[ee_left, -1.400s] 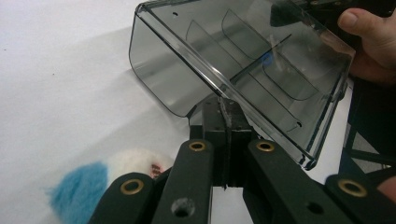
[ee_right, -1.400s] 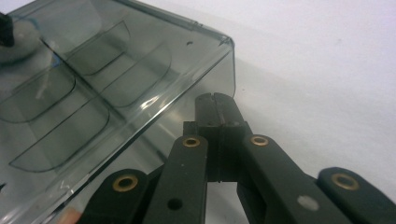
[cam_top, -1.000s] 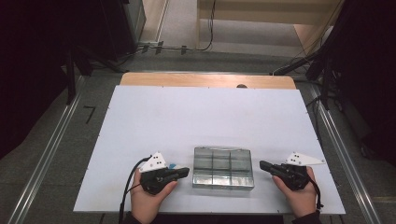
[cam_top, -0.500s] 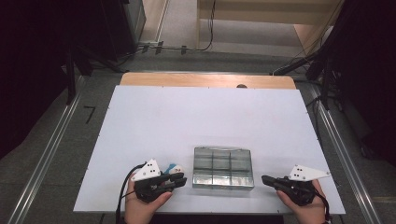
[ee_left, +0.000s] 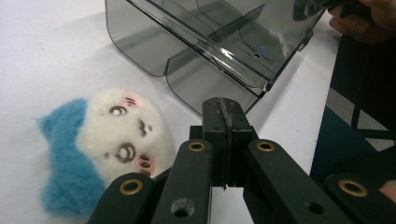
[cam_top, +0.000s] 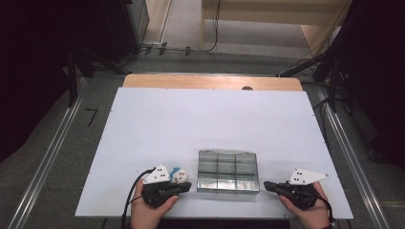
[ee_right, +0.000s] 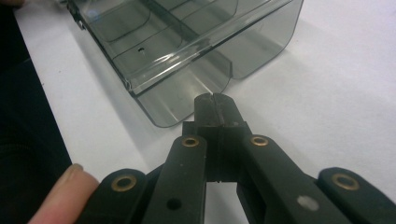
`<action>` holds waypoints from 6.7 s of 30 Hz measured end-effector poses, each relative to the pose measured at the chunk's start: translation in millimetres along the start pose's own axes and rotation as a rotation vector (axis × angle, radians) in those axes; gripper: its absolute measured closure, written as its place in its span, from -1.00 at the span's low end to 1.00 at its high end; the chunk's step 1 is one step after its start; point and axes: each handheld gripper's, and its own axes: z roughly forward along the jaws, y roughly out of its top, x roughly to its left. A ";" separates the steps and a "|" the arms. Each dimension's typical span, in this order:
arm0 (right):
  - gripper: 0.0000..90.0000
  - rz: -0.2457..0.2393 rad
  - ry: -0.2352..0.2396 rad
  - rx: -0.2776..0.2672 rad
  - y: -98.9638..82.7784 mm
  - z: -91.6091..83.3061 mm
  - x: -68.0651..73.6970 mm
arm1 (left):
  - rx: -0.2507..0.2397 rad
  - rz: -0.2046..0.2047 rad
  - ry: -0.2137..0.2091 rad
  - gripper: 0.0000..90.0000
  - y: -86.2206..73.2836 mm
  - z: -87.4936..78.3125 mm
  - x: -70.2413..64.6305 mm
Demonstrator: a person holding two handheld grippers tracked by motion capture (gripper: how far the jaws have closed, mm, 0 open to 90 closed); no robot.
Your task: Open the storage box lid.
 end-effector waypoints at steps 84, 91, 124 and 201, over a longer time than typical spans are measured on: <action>0.95 -0.042 0.017 -0.189 42.9 -12.6 7.9 | -0.165 0.065 -0.040 0.29 40.9 -0.9 -0.7; 0.95 -0.033 0.001 -0.211 52.8 -14.0 4.3 | -0.203 0.039 0.036 -0.41 49.6 -4.6 6.1; 0.95 0.005 -0.012 -0.244 80.7 -7.0 -17.9 | -0.184 -0.004 0.042 0.22 86.7 29.6 35.3; 0.67 0.243 -0.012 -0.298 73.4 51.1 -47.2 | -0.141 -0.134 0.014 0.80 85.3 37.0 67.0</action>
